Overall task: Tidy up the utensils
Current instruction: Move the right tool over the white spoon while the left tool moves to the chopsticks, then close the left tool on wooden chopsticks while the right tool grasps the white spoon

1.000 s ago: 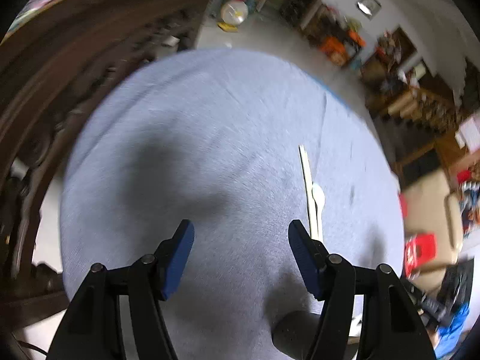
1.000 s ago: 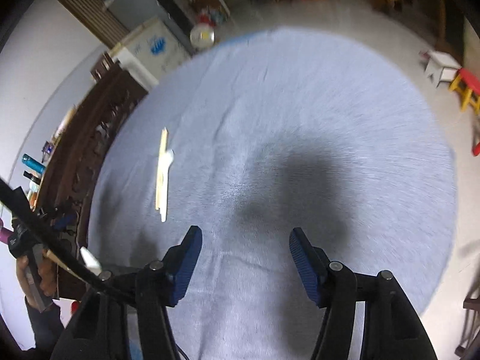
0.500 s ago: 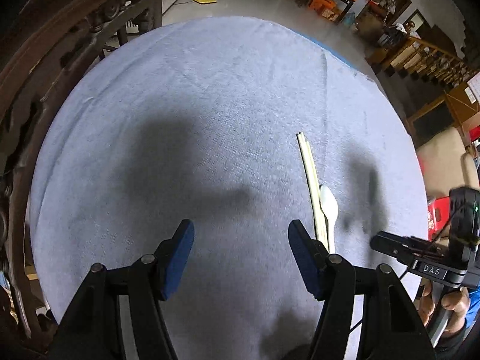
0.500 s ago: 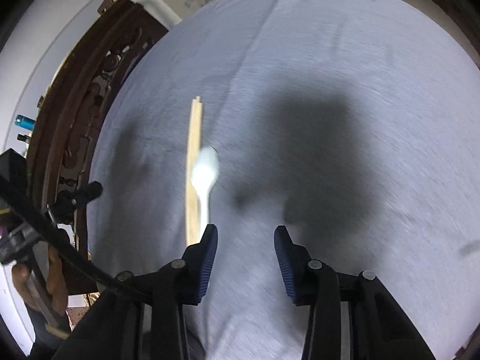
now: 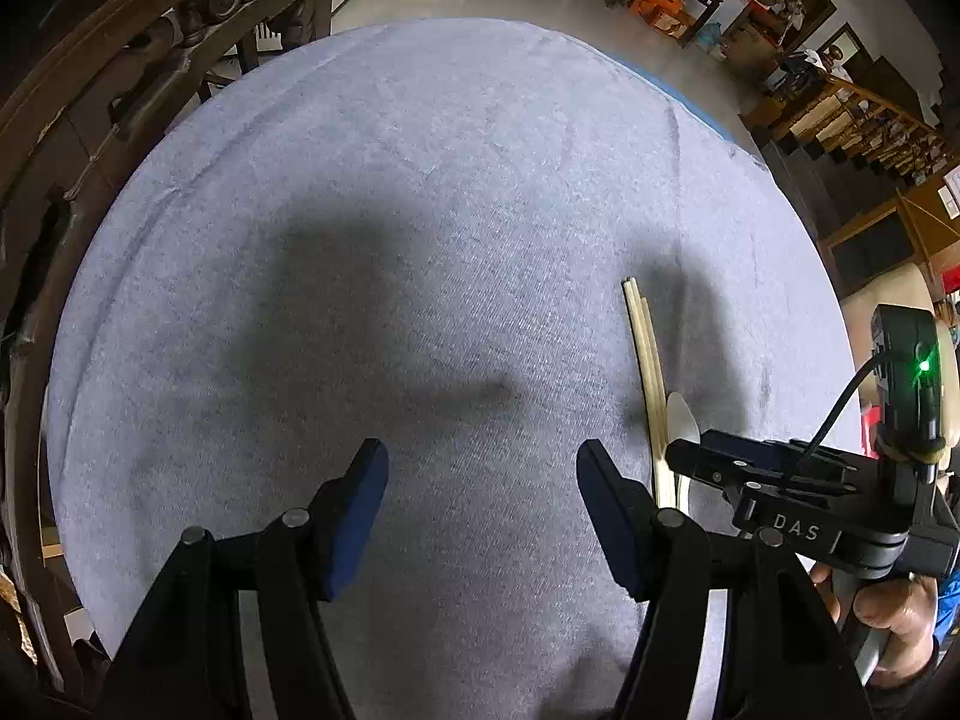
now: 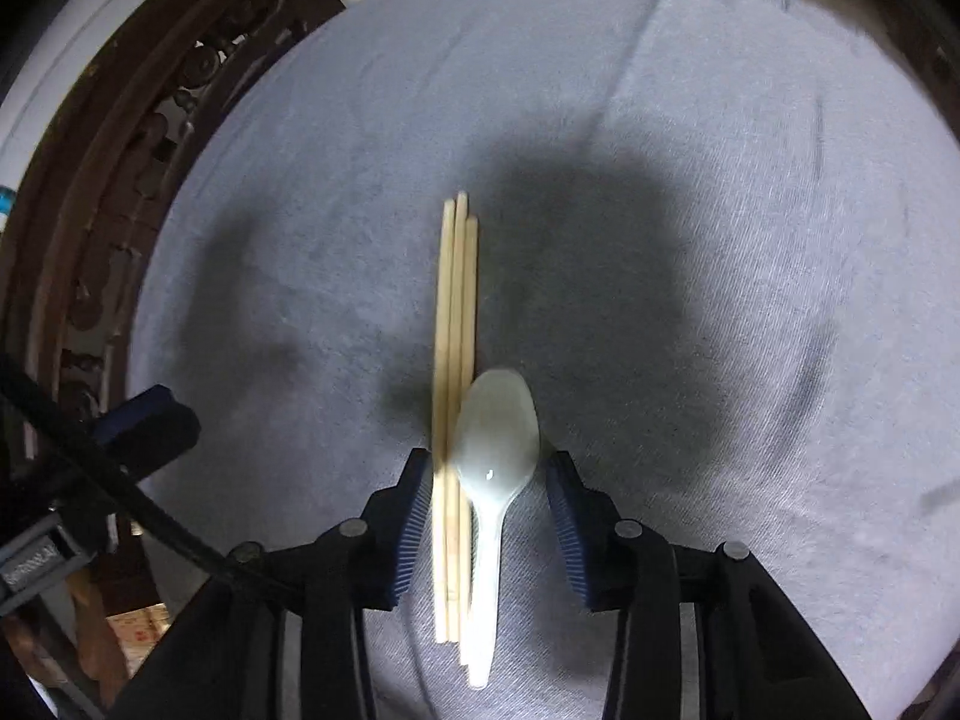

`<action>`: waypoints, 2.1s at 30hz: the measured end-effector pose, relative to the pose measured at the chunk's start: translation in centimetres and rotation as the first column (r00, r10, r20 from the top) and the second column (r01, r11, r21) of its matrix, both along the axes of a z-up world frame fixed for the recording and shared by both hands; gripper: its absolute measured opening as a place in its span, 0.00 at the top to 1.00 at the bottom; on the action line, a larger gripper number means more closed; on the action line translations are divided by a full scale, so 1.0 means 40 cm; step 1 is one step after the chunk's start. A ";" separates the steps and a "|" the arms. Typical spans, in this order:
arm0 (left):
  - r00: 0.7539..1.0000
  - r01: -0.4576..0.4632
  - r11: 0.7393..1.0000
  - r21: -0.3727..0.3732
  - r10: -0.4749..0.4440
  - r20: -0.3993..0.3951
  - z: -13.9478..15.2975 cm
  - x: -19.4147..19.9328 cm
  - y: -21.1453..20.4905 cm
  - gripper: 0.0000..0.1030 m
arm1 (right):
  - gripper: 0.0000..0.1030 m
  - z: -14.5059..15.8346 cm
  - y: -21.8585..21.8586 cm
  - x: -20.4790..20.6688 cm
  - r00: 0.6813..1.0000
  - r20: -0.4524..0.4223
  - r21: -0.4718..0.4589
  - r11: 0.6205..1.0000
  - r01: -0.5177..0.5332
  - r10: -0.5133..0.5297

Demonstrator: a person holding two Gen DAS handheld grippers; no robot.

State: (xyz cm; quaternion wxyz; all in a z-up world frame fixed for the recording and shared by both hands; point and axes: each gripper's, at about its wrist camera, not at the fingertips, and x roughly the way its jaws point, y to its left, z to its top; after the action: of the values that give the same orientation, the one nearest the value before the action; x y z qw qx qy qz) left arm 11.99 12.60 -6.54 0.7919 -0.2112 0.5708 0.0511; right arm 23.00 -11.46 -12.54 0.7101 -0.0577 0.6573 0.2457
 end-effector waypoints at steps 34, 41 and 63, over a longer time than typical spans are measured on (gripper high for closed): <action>0.975 0.062 0.992 0.112 -0.036 -0.220 -0.081 0.343 -0.148 0.38 | 0.70 0.021 -0.166 0.037 0.993 -0.031 0.039 0.993 0.111 -0.110; 0.968 0.080 0.983 0.163 -0.038 -0.246 -0.087 0.368 -0.194 0.38 | 0.70 0.012 -0.193 0.048 0.993 -0.041 0.068 0.992 0.111 -0.108; 0.956 0.061 0.990 0.130 -0.021 -0.293 -0.071 0.389 -0.234 0.45 | 0.70 0.013 -0.265 0.055 0.991 -0.057 0.134 0.983 0.127 -0.120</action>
State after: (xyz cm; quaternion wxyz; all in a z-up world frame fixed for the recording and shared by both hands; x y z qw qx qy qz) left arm 27.57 3.24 -9.40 0.7128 -0.1342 0.6804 0.1044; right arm 25.19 -22.06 -12.02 0.7101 0.0381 0.6582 0.2472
